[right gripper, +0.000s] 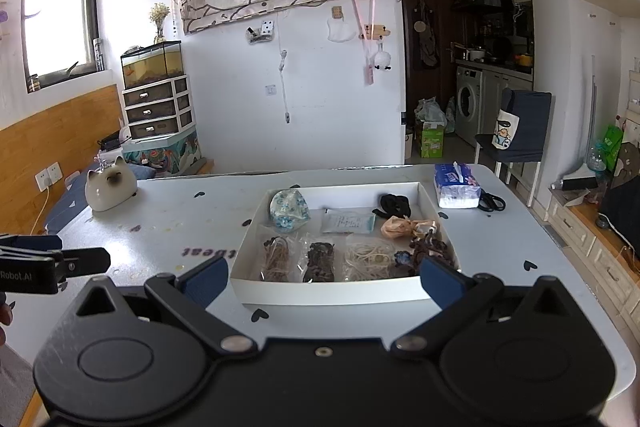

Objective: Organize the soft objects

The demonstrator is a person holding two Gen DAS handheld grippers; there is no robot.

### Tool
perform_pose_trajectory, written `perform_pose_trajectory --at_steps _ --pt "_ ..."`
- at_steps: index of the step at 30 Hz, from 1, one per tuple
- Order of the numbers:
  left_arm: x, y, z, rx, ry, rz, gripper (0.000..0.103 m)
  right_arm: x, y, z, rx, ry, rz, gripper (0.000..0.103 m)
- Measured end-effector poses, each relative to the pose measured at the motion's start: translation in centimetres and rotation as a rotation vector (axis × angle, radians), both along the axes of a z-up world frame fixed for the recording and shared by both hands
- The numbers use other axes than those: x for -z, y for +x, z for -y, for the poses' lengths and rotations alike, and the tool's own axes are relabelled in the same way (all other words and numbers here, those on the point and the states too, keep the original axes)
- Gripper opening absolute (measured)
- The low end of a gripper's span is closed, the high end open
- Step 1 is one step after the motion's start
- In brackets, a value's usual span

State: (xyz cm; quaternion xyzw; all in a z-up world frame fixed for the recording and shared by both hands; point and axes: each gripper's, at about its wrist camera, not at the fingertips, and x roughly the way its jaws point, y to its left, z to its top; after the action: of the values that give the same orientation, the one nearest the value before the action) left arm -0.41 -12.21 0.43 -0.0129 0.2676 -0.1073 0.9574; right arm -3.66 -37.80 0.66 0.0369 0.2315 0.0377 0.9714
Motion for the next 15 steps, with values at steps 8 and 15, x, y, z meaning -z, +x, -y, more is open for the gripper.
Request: perform_pose_trajectory --at_steps 8,15 --pt "-0.07 -0.06 0.09 -0.002 0.002 0.0 0.103 -0.07 -0.06 0.05 0.001 0.001 0.001 0.103" --pt "-0.16 -0.06 0.07 -0.004 0.002 0.0 0.103 -0.37 -0.25 0.25 0.003 0.003 0.004 0.103"
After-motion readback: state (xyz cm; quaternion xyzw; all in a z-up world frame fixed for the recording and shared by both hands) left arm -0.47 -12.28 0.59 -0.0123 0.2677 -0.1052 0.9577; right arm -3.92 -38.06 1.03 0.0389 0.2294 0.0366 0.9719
